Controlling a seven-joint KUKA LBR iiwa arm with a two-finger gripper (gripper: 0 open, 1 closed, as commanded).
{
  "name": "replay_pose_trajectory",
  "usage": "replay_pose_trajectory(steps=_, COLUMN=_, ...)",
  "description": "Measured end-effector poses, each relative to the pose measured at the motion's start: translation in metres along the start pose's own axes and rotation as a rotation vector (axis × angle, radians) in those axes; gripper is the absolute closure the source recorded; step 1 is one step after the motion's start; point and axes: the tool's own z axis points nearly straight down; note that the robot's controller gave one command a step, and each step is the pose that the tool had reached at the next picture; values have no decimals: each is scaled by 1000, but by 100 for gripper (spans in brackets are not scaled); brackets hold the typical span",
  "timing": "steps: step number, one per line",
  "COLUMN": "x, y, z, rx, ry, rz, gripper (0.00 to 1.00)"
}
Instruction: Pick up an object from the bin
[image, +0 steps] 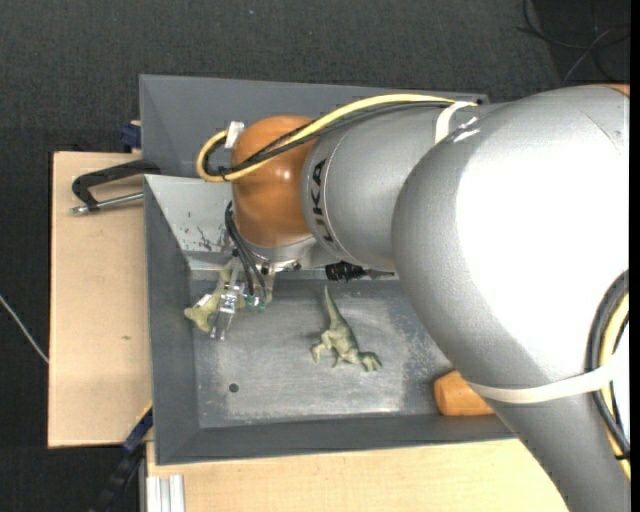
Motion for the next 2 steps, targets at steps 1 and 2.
replay_pose_trajectory(steps=1, x=-4, y=0, z=-4, rx=-8, ry=-15, rz=2, gripper=100)
replay_pose_trajectory(steps=2, x=17, y=-52, z=-87, rx=-2, ry=-1, rz=145, gripper=100)
